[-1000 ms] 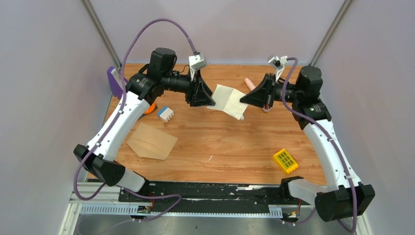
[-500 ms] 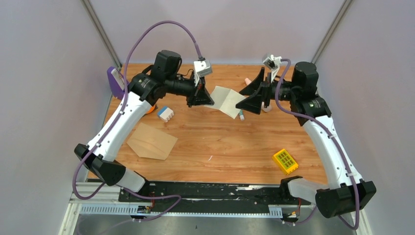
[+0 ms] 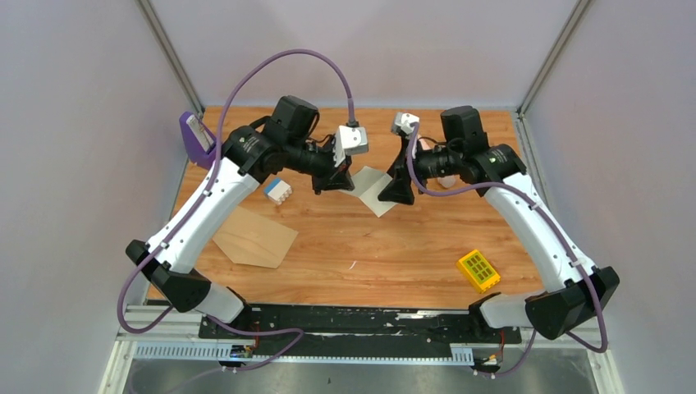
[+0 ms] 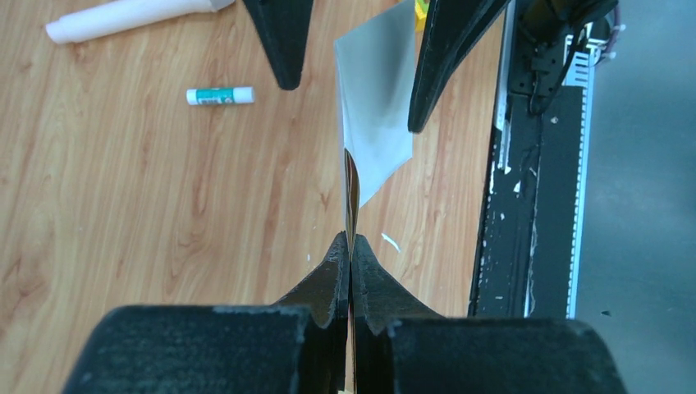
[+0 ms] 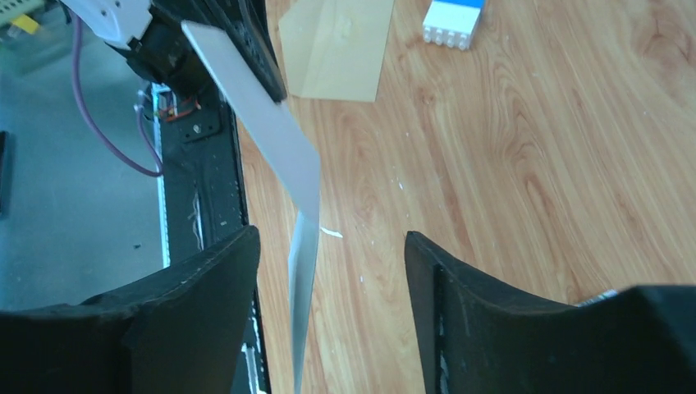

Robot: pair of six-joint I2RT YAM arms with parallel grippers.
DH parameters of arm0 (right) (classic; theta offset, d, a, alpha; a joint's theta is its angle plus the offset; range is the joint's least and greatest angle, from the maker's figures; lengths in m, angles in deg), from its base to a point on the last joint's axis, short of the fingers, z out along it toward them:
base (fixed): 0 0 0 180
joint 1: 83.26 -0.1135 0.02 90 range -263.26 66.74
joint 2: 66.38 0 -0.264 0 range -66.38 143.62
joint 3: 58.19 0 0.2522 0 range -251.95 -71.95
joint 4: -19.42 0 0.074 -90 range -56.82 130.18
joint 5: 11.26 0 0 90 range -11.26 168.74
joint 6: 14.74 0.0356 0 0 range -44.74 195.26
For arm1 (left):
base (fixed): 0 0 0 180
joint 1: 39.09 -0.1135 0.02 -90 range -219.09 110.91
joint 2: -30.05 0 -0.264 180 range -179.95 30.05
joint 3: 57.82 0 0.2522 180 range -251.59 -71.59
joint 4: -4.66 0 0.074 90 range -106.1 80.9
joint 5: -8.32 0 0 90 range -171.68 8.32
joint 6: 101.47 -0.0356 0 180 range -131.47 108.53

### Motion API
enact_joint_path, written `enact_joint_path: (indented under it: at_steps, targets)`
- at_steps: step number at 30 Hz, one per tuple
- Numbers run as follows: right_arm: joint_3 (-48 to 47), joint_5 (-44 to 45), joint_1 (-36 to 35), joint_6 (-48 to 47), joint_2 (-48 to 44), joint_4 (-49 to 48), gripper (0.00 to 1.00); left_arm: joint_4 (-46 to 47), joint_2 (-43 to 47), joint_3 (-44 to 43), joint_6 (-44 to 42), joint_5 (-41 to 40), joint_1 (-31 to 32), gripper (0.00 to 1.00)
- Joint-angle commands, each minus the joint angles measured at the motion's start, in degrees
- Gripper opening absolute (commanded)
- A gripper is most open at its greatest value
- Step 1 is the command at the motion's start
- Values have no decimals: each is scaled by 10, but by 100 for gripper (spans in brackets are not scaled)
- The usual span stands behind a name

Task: Place the letter into the envelope and seal it
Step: Fold the letter.

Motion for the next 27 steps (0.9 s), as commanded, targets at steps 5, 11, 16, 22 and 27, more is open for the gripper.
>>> enact_joint_path:
  at_steps: [5,11,16,22,27]
  targets:
    - [-8,34,-5,-73,-1,67,50,-27,7,-14,-39,-19,2,0]
    - [-25,26,-12,-79,22,99,6,-30,0,-19,-40,-16,4,0]
    - [-21,53,-13,-80,14,83,0,-22,10,-35,-30,-25,2,46]
    - [7,41,-13,-89,-36,65,0,15,41,-60,12,43,-77,90]
    - [26,8,-13,-121,-75,67,0,111,45,-32,72,31,-141,100]
